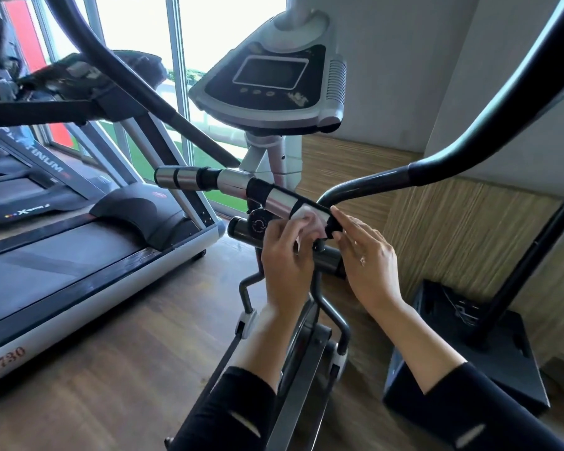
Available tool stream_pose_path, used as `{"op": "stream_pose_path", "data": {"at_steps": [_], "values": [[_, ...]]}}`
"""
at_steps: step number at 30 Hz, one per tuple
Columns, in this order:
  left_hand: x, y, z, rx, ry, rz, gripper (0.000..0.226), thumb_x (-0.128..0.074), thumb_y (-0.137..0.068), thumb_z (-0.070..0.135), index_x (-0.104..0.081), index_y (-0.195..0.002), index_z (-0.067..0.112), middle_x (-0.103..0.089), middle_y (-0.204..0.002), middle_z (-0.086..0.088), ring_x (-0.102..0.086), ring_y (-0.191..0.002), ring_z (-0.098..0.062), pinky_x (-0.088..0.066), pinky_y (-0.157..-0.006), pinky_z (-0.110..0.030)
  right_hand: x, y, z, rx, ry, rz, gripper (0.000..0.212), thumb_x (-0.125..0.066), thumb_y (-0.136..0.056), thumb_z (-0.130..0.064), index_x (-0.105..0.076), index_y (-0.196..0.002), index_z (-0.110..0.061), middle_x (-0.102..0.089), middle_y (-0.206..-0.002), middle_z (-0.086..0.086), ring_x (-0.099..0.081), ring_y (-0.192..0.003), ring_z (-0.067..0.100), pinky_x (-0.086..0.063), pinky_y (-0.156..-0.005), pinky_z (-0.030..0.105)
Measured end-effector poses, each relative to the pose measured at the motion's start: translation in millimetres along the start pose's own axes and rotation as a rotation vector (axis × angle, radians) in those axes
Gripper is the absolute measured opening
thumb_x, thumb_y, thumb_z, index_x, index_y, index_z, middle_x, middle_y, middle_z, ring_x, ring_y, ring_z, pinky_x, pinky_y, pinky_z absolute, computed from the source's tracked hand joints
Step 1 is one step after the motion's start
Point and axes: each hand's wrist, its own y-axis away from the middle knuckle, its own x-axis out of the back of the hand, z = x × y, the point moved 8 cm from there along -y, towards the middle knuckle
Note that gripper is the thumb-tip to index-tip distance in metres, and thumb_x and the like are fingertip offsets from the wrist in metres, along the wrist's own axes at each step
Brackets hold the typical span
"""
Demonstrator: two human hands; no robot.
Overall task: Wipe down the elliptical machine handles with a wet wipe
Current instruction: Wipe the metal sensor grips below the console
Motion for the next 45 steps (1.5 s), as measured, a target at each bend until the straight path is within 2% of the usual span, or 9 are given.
{"op": "stream_pose_path", "data": {"at_steps": [7, 13, 19, 26, 31, 34, 38, 42, 45], "values": [[0.8, 6.6, -8.6, 0.118, 0.044, 0.049, 0.019, -0.072, -0.076, -0.009, -0.065, -0.093, -0.001, -0.065, -0.085, -0.014, -0.056, -0.083, 0.012, -0.043, -0.073, -0.002, 2.6, -0.5, -2.0, -0.012, -0.014, -0.004, 0.040, -0.056, -0.097, -0.022, -0.053, -0.132, -0.040, -0.061, -0.128, -0.013, -0.052, -0.117, 0.003, -0.047, -0.096, 0.030], [-2.7, 4.6, -26.6, 0.240, 0.195, 0.078, 0.028, -0.066, -0.078, -0.010, -0.060, -0.093, 0.013, -0.065, -0.085, -0.009, -0.064, -0.078, -0.015, -0.055, -0.071, -0.024, 1.5, -1.3, 0.0, -0.020, -0.011, -0.016, 0.040, -0.056, -0.096, -0.023, -0.053, -0.132, -0.040, -0.062, -0.128, -0.012, -0.054, -0.118, 0.007, -0.048, -0.097, 0.032], [-4.8, 9.5, -29.6, 0.229, 0.181, 0.088, 0.025, -0.073, -0.079, 0.004, -0.065, -0.101, 0.012, -0.066, -0.094, -0.005, -0.066, -0.085, -0.021, -0.058, -0.073, -0.032, 1.8, -0.8, -0.4, -0.006, -0.015, -0.011, 0.042, -0.056, -0.096, -0.021, -0.053, -0.133, -0.040, -0.062, -0.128, -0.012, -0.054, -0.117, 0.007, -0.049, -0.096, 0.032], [3.9, 7.1, -20.7, 0.236, 0.151, 0.217, 0.034, -0.076, -0.076, 0.001, -0.071, -0.110, 0.005, -0.061, -0.094, -0.003, -0.060, -0.083, 0.000, -0.046, -0.074, -0.005, 0.9, 0.3, -1.7, -0.005, -0.037, 0.009, 0.044, -0.057, -0.096, -0.018, -0.052, -0.133, -0.040, -0.058, -0.125, -0.019, -0.055, -0.118, 0.008, -0.051, -0.096, 0.039], [2.6, 10.7, -35.6, 0.589, 0.378, 0.345, 0.029, -0.078, -0.078, 0.015, -0.068, -0.100, 0.032, -0.071, -0.099, -0.001, -0.067, -0.090, -0.011, -0.054, -0.074, -0.017, -0.2, 0.1, -0.3, -0.016, -0.028, -0.002, 0.043, -0.057, -0.096, -0.020, -0.052, -0.133, -0.042, -0.059, -0.128, -0.016, -0.054, -0.120, 0.007, -0.050, -0.096, 0.038], [-6.0, 21.5, -38.0, 0.755, 0.460, 0.382, 0.028, -0.077, -0.080, 0.018, -0.064, -0.104, 0.025, -0.072, -0.102, -0.004, -0.069, -0.089, -0.013, -0.059, -0.074, -0.027, 0.8, 0.6, -1.7, -0.009, -0.015, -0.016, 0.043, -0.056, -0.097, -0.022, -0.049, -0.133, -0.043, -0.056, -0.125, -0.022, -0.050, -0.117, -0.001, -0.045, -0.097, 0.025], [-9.0, 21.5, -40.5, 0.850, 0.500, 0.464, 0.029, -0.074, -0.082, 0.017, -0.062, -0.107, 0.019, -0.071, -0.100, -0.004, -0.067, -0.076, -0.002, -0.052, -0.061, -0.010, 1.1, -0.1, -2.7, -0.009, -0.008, -0.016, 0.041, -0.057, -0.097, -0.024, -0.050, -0.133, -0.042, -0.053, -0.124, -0.024, -0.050, -0.117, -0.001, -0.041, -0.095, 0.020], [6.0, -4.9, -39.4, 0.722, 0.358, 0.560, 0.021, -0.074, -0.082, 0.016, -0.066, -0.101, 0.018, -0.067, -0.102, -0.005, -0.062, -0.082, -0.005, -0.043, -0.062, 0.000, 1.0, 0.6, -2.6, -0.020, -0.051, -0.003, 0.040, -0.058, -0.096, -0.021, -0.055, -0.132, -0.039, -0.060, -0.128, -0.015, -0.055, -0.119, 0.006, -0.048, -0.098, 0.033], [7.1, -8.2, -20.3, 0.428, 0.149, 0.432, 0.022, -0.071, -0.085, 0.013, -0.071, -0.107, 0.009, -0.060, -0.106, -0.008, -0.057, -0.098, -0.007, -0.044, -0.078, -0.002, 1.7, 1.3, -4.3, -0.019, -0.060, 0.006, 0.041, -0.058, -0.096, -0.021, -0.054, -0.131, -0.041, -0.057, -0.125, -0.020, -0.056, -0.119, 0.008, -0.050, -0.097, 0.037]]}}
